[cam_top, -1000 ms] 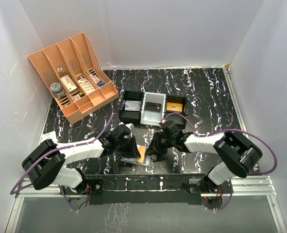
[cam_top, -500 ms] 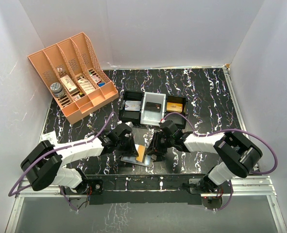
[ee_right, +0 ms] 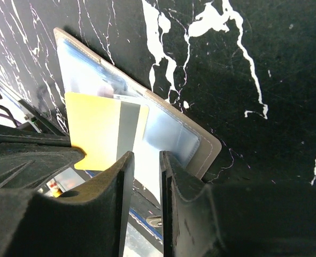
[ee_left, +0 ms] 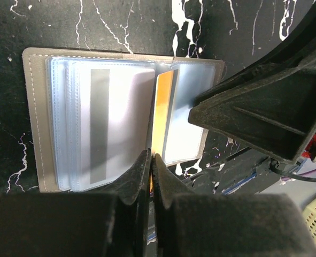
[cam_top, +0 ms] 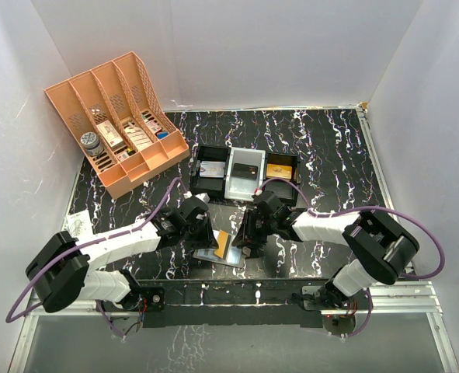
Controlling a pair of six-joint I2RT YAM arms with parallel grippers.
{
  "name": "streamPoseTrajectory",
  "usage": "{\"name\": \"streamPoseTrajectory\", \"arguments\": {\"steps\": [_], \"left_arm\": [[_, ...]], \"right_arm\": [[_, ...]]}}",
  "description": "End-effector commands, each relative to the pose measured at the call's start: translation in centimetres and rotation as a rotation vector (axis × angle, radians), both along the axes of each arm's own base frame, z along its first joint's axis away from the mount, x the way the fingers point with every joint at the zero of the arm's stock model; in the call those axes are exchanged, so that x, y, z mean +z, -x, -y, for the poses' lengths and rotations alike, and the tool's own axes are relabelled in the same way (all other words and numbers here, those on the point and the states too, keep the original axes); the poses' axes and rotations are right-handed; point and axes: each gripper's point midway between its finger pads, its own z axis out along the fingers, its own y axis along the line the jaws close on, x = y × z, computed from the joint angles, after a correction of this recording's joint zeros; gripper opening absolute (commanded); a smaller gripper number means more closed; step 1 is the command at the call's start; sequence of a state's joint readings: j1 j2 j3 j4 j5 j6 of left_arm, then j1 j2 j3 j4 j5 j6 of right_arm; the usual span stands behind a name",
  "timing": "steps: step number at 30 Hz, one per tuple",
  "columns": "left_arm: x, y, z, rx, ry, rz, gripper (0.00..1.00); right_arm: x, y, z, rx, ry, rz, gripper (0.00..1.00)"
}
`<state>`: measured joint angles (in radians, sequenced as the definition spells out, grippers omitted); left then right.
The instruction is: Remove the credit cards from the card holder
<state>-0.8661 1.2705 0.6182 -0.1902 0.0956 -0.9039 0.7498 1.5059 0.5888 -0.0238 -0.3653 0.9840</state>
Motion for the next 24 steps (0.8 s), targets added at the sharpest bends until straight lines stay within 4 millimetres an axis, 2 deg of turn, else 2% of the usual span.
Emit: {"name": "streamPoseTrajectory", "arguments": {"steps": [1,6,9,13,16,19,21,24], "left_arm": [[1.1,-0.5,0.3,-0.009,0.034,0.042,0.00],[1.0,-0.4,0.6,-0.017,0.039,0.036,0.00],[1.0,-0.5,0.6,-0.017,0.042,0.038,0.00],[0.7,-0.4,0.9,-0.023,0.046,0.027,0.00],[0.7,-0.4,1.1,-0.026,0.055,0.022,0.01],[0.7,-0.3,1.5,-0.035,0.074,0.017,0.09],[0.8,0.0,2.1,-0.058,0.107,0.007,0.17],[0.7,0.4,3.0,-0.094,0.141,-0.016,0.21]], "right_arm": [[-0.1,-0.4,1.3,0.024,0.083,0.046,0.26],[4.2,-1.4,-1.4,0.064,-0.060,0.110,0.33],[5.1,-1.3,-2.5,0.084,-0.132,0.113,0.36],[2.9,-0.3,-2.8,0.125,-0.137,0.035,0.37],[0.5,0.2,-2.0,0.107,-0.080,-0.012,0.35],[-1.3,0.4,-1.0,0.080,-0.016,-0.031,0.33],[-1.9,0.5,-0.7,0.064,0.002,-0.042,0.30],[-2.4,0.7,-0.1,0.043,0.019,-0.051,0.28]]}}
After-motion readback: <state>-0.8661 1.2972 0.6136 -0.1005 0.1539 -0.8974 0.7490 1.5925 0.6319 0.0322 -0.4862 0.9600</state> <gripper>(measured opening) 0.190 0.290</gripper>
